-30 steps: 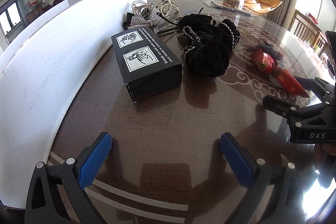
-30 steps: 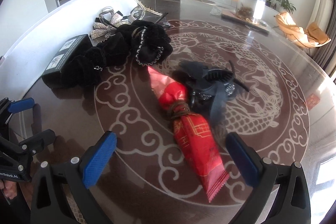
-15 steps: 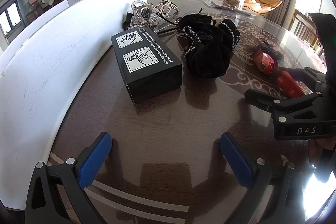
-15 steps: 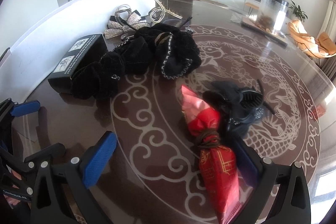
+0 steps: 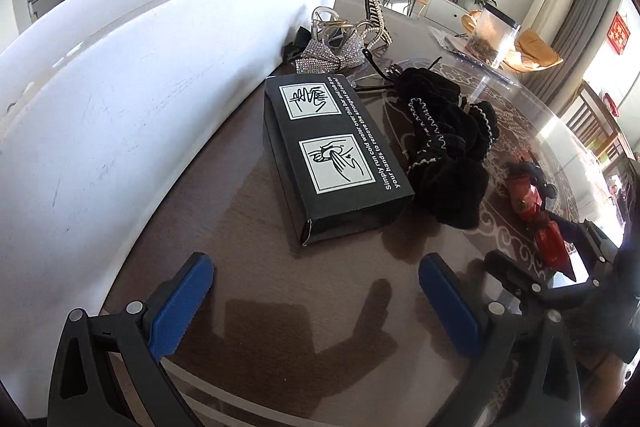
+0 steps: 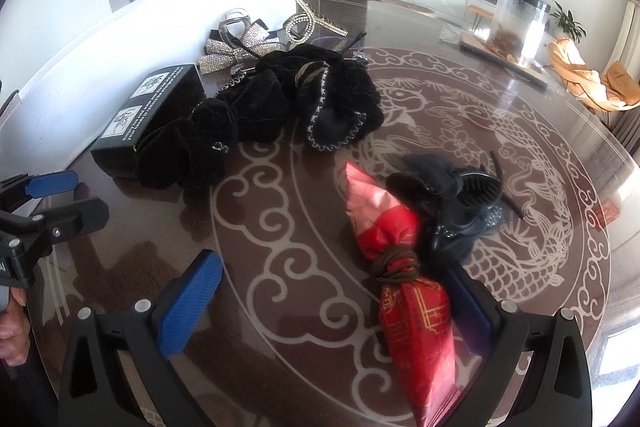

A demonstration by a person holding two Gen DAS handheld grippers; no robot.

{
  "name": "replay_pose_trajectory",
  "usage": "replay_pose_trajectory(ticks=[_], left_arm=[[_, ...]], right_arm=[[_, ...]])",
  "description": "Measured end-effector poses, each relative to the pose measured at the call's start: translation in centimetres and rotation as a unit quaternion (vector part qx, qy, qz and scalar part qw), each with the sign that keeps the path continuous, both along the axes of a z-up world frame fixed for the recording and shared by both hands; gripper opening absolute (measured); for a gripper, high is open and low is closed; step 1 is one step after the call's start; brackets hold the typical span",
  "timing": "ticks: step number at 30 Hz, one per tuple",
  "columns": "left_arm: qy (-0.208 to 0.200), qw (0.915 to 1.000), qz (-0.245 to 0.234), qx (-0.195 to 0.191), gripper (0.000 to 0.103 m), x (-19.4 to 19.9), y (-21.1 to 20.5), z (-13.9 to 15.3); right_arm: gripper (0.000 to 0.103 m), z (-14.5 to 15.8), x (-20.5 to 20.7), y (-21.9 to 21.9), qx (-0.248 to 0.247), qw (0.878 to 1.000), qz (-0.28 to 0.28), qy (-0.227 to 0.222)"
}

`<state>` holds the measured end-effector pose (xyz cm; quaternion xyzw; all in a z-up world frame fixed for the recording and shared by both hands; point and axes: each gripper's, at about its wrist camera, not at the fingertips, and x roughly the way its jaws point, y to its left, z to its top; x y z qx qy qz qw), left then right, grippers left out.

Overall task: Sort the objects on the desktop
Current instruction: 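Grasp the black soap box with the left tool while the right tool grasps the red snack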

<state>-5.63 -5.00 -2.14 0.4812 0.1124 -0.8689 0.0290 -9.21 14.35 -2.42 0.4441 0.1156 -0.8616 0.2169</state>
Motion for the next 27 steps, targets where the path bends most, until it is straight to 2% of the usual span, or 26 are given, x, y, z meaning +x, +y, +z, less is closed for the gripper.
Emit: replay_pose_trajectory(ticks=[5,9,11,14,15,16,17,18,24,27], left_arm=[[0.005,0.9991,0.043,-0.001,0.103,-4.1,0.3,0.9],[-0.025,0.9969,0.075,0.006,0.103,-6.9,-0.1,-0.2],[-0.027,0.9962,0.079,-0.023,0.103,-7.6,0.1,-0.5],[-0.036,0.9953,0.046,-0.078,0.103,-8.6,1.0,-1.1],[-0.030,0.9955,0.035,-0.083,0.098,-8.4,1.0,-1.0],[-0.015,0.9957,0.027,-0.087,0.089,-8.0,1.1,-0.8],[0.003,0.9959,0.014,-0.089,0.067,-7.5,1.1,-0.5],[0.008,0.9953,0.002,-0.096,0.058,-7.0,1.2,-0.4],[0.028,0.9912,-0.092,-0.090,0.058,-2.1,1.5,-0.1],[0.038,0.9907,-0.101,-0.083,0.059,-0.1,1.1,0.0]], right_arm=[[0.103,0.0,0.0,0.0,0.000,1.000,0.000,0.000],[0.103,0.0,0.0,0.0,0.000,1.000,0.000,0.000],[0.103,0.0,0.0,0.0,0.000,1.000,0.000,0.000],[0.103,0.0,0.0,0.0,0.000,1.000,0.000,0.000],[0.103,0.0,0.0,0.0,0.000,1.000,0.000,0.000],[0.103,0.0,0.0,0.0,0.000,1.000,0.000,0.000],[0.103,0.0,0.0,0.0,0.000,1.000,0.000,0.000],[0.103,0.0,0.0,0.0,0.000,1.000,0.000,0.000],[0.103,0.0,0.0,0.0,-0.001,1.000,0.000,0.000],[0.103,0.0,0.0,0.0,-0.001,1.000,0.000,0.000]])
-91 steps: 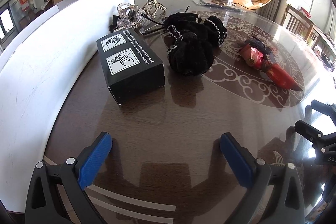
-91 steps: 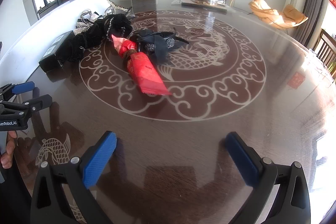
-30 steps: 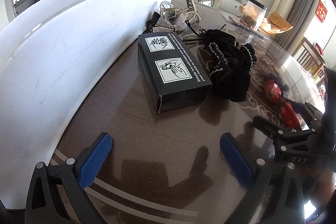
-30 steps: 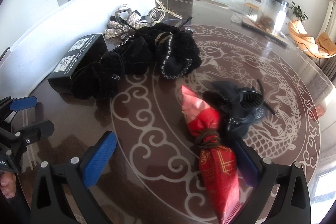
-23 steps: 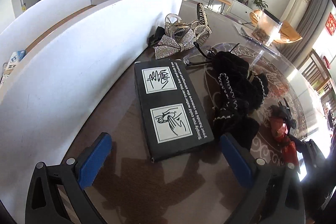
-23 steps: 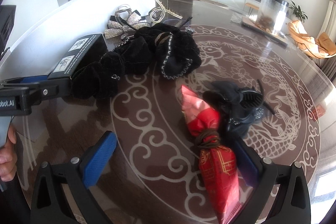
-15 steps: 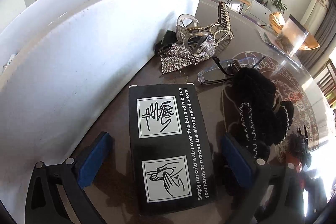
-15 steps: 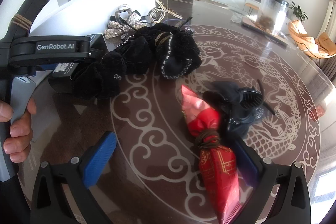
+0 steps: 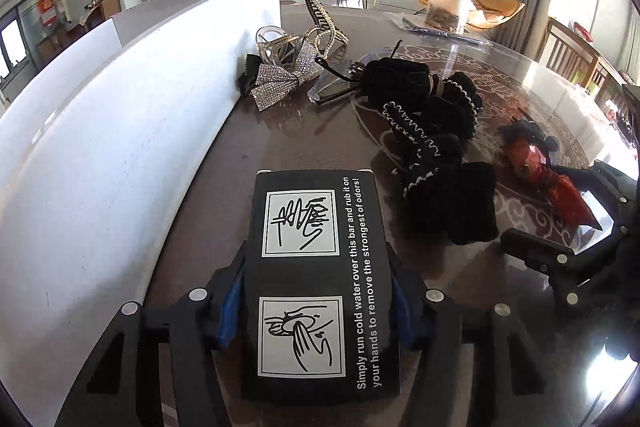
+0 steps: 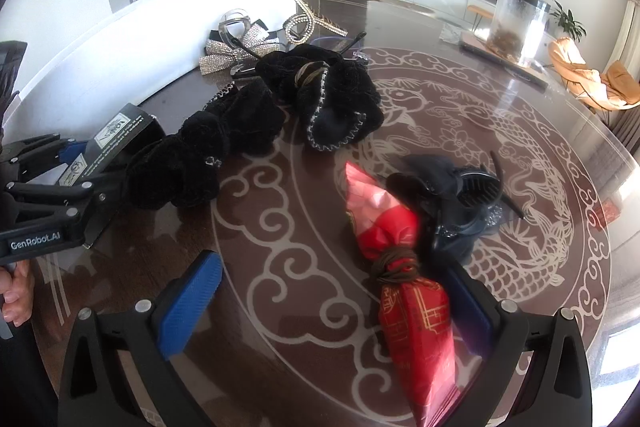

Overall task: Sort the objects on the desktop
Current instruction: 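Grasp the black soap box with the left tool while the right tool grasps the red snack, then carry both items to the cardboard bin and open both tools to drop them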

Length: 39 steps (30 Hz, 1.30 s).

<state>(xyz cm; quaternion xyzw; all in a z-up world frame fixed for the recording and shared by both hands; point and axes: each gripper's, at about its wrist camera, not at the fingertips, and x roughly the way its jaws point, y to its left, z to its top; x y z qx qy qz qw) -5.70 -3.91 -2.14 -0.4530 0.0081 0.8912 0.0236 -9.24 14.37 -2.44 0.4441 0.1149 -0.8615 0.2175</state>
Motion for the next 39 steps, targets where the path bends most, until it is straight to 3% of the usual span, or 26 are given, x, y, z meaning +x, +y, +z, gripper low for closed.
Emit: replay_pose_trajectory(ticks=[4,5,8,10,12,13,20,22,24,25,26,27,28,29,31,34,37,39], left_arm=[[0.006,0.9992,0.014,0.038,0.060,0.7,-0.8,0.2],[0.006,0.9991,0.013,0.040,0.063,0.6,-0.6,0.1],[0.000,0.9995,0.016,0.029,0.088,0.2,0.0,-0.3],[-0.003,0.9996,0.020,0.022,0.088,0.0,0.1,-0.4],[-0.001,0.9993,0.022,0.031,0.088,0.1,-0.3,-0.4],[0.000,0.9991,0.023,0.036,0.088,0.1,-0.4,-0.3],[-0.003,0.9997,0.018,0.014,0.092,-0.1,0.1,-0.6],[-0.016,0.9998,0.013,-0.007,0.103,-0.4,0.6,-1.0],[-0.015,0.9998,0.010,-0.003,0.103,-0.4,0.6,-1.1],[-0.016,0.9998,0.009,-0.002,0.103,-0.5,0.5,-1.1],[-0.016,0.9998,0.009,-0.002,0.103,-0.4,0.5,-1.1],[-0.016,0.9998,0.009,-0.002,0.101,-0.4,0.5,-1.1],[-0.007,0.9999,0.009,-0.002,0.090,-0.2,0.4,-0.8],[0.010,0.9999,0.001,-0.004,0.058,0.3,0.5,-0.4],[0.009,0.9998,-0.014,0.006,0.058,0.5,0.7,-0.2],[0.014,0.9976,-0.043,0.053,0.057,1.3,1.0,0.5],[0.046,0.9965,-0.056,0.041,0.058,3.1,1.8,2.2],[0.048,0.9961,-0.053,0.053,0.058,4.4,1.7,3.0]], right_arm=[[0.103,0.0,0.0,0.1,-0.005,1.000,0.000,-0.001],[0.103,0.1,0.0,0.2,-0.008,1.000,0.000,-0.002],[0.103,0.3,0.1,0.8,-0.035,0.999,0.005,-0.008],[0.102,0.6,0.6,0.9,-0.062,0.997,0.028,-0.021],[0.094,1.1,1.3,0.6,-0.091,0.993,0.066,-0.043],[0.085,1.2,1.5,0.3,-0.092,0.992,0.074,-0.051],[0.084,0.9,0.1,-2.2,-0.014,0.999,0.030,-0.037],[0.086,0.6,-0.3,-3.0,0.018,0.999,0.016,-0.027],[0.088,0.5,-0.5,-2.9,0.015,0.999,0.010,-0.029],[0.084,0.6,-0.3,-2.7,0.017,0.999,0.010,-0.027],[0.072,0.8,-0.1,-2.4,0.016,1.000,0.005,-0.026],[0.062,1.1,0.2,-2.0,0.016,1.000,0.000,-0.025],[0.032,1.3,0.5,-1.6,0.019,1.000,-0.002,-0.025],[0.023,1.4,0.8,-1.2,0.026,0.999,-0.003,-0.029],[0.023,1.7,1.7,-0.2,0.027,0.999,-0.002,-0.036],[0.023,4.2,3.5,1.7,-0.011,1.000,-0.009,-0.021],[0.023,6.3,4.8,2.7,-0.024,1.000,-0.008,-0.006],[0.023,6.4,5.0,2.7,-0.018,1.000,-0.005,-0.013]])
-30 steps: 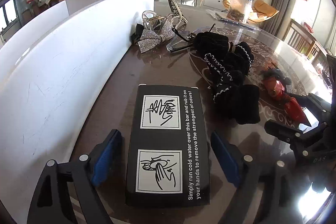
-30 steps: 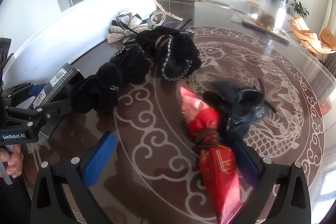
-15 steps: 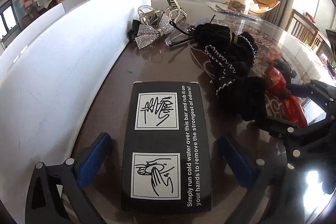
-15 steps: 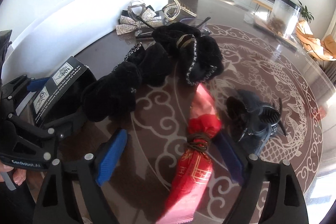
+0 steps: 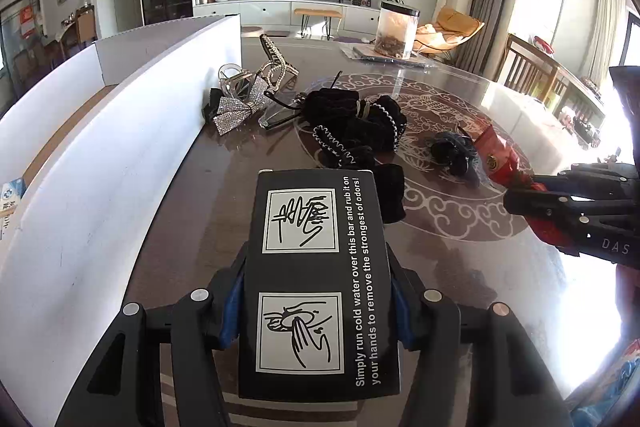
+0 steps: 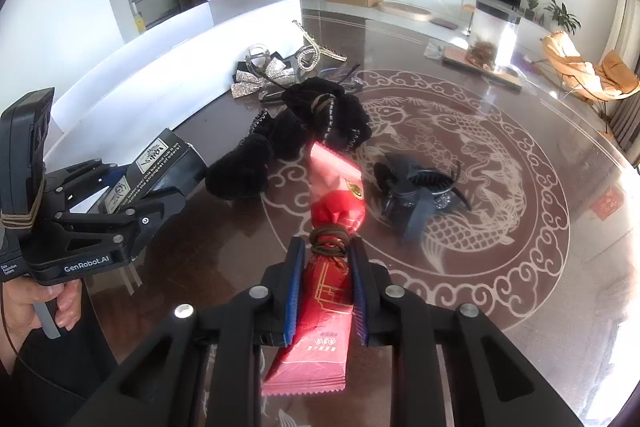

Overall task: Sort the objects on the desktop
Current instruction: 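Carry both items to the cardboard bin and open both tools to drop them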

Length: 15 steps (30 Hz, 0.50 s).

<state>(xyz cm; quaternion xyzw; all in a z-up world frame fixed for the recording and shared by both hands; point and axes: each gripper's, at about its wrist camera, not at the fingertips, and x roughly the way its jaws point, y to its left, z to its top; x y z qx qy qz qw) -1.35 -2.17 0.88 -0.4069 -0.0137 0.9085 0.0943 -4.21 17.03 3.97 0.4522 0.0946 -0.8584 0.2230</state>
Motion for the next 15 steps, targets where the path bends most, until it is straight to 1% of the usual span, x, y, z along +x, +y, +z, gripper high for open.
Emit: replay_pose_trajectory(ticks=[3,5,7,9,11,13,15], left_arm=[[0.000,0.9993,0.009,0.035,0.057,1.9,-1.2,1.9],[0.010,0.9988,0.021,0.044,0.057,2.5,-2.8,4.0],[0.026,0.9977,0.039,0.049,0.057,2.7,-5.2,6.5],[0.042,0.9956,0.067,0.051,0.058,2.6,-8.3,9.0],[0.054,0.9924,0.103,0.040,0.058,2.5,-11.5,10.8],[0.052,0.9878,0.144,0.029,0.058,2.2,-14.9,11.5],[0.030,0.9821,0.183,0.032,0.058,1.4,-18.2,10.9]], right_arm=[[0.023,1.0,-0.3,-0.9,-0.005,1.000,0.011,0.006],[0.023,2.6,-1.0,-2.5,-0.023,0.999,0.024,0.017],[0.023,4.7,-2.0,-5.0,-0.042,0.998,0.045,0.033],[0.023,7.1,-2.9,-8.3,-0.064,0.994,0.071,0.048],[0.023,9.3,-3.6,-12.2,-0.091,0.989,0.101,0.059],[0.023,11.1,-4.1,-16.5,-0.117,0.982,0.132,0.062],[0.023,11.9,-4.5,-20.8,-0.133,0.977,0.159,0.059]])
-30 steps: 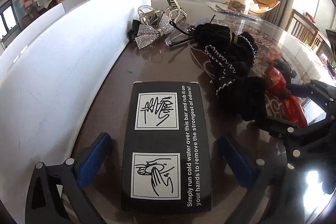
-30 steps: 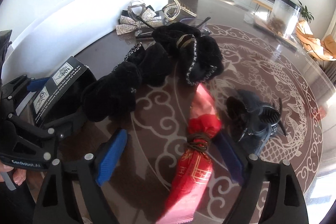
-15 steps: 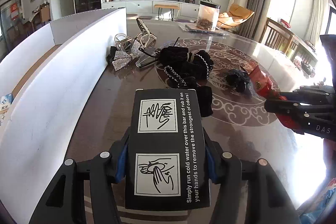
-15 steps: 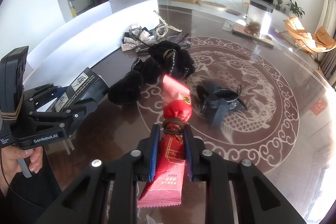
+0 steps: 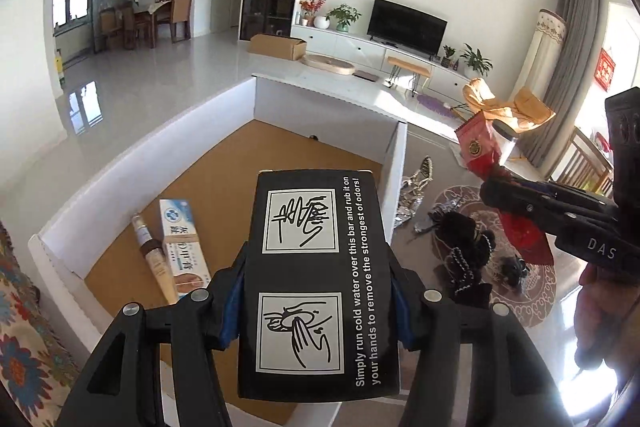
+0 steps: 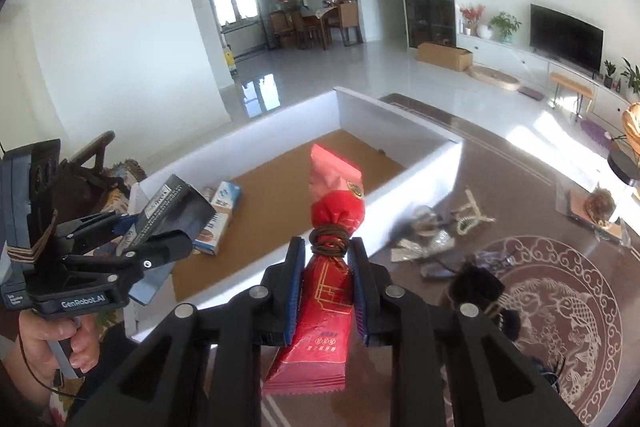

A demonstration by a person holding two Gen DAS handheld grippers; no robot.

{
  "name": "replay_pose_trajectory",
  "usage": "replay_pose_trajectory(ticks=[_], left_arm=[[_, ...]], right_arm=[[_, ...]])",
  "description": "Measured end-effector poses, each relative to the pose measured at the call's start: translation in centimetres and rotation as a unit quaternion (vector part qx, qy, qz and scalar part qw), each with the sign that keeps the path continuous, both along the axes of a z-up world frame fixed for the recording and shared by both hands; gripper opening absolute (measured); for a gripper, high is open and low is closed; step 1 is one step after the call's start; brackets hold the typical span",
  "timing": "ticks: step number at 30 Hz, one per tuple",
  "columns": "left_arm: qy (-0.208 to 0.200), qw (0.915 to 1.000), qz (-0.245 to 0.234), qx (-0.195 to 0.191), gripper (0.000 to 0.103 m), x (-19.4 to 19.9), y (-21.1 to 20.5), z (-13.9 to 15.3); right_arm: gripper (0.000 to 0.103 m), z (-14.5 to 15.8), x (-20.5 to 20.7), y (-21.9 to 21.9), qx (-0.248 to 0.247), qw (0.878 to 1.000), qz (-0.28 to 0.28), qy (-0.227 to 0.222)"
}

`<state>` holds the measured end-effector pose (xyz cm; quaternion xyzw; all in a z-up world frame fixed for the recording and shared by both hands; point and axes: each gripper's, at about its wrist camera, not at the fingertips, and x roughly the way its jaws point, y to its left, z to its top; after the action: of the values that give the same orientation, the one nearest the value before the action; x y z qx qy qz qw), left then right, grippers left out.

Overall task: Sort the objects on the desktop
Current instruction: 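Carry both items to the cardboard bin and open both tools to drop them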

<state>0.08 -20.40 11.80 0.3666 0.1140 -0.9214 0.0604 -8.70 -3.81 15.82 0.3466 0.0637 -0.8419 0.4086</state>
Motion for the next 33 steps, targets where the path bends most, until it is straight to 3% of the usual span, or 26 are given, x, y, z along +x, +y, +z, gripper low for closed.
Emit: replay_pose_trajectory(ticks=[4,8,9,10,11,12,13,14,19,24,28,30,33], left_arm=[[-0.077,0.9961,0.041,0.005,0.057,-1.9,-4.0,-4.4],[-0.152,0.9866,0.049,0.034,0.058,-3.4,-4.9,-8.4],[-0.154,0.9860,0.052,0.039,0.060,-3.4,-5.0,-8.4],[-0.139,0.9879,0.053,0.043,0.064,-3.1,-5.0,-8.0],[-0.130,0.9890,0.060,0.038,0.078,-2.9,-5.0,-7.7],[-0.120,0.9903,0.062,0.031,0.086,-2.8,-4.8,-7.4],[-0.116,0.9910,0.063,0.023,0.089,-2.7,-4.5,-7.1],[-0.112,0.9915,0.064,0.016,0.090,-2.6,-4.3,-7.0],[-0.081,0.9950,0.055,0.016,0.090,-1.6,-3.8,-5.5],[-0.014,0.9991,-0.033,-0.022,0.090,-0.1,3.7,-0.9],[0.018,0.9894,-0.144,-0.005,0.093,1.1,11.4,1.0],[0.003,0.9816,-0.191,0.005,0.102,0.8,14.9,-0.1],[-0.040,0.9736,-0.225,-0.001,0.102,-0.1,19.4,-3.6]], right_arm=[[0.023,-2.3,-1.3,-8.2,0.019,0.999,0.041,-0.020],[0.026,-7.9,-2.8,-14.0,0.095,0.992,0.057,-0.055],[0.027,-9.2,-3.3,-14.8,0.114,0.989,0.055,-0.073],[0.036,-10.5,-3.9,-15.2,0.126,0.987,0.050,-0.090],[0.041,-11.0,-4.0,-15.3,0.125,0.987,0.049,-0.092],[0.044,-10.9,-3.9,-15.2,0.122,0.988,0.051,-0.076],[0.056,-10.7,-3.8,-15.0,0.121,0.989,0.047,-0.069],[0.063,-10.4,-3.6,-14.3,0.109,0.991,0.048,-0.067],[0.075,-7.0,-1.5,-8.5,0.046,0.998,0.033,-0.018],[0.097,-4.1,1.2,3.4,-0.037,0.997,-0.053,0.043],[0.101,-4.8,3.2,12.7,0.009,0.987,-0.140,0.083],[0.101,-6.2,3.8,16.8,0.045,0.981,-0.177,0.070],[0.101,-9.4,5.1,21.7,0.088,0.970,-0.223,0.033]])
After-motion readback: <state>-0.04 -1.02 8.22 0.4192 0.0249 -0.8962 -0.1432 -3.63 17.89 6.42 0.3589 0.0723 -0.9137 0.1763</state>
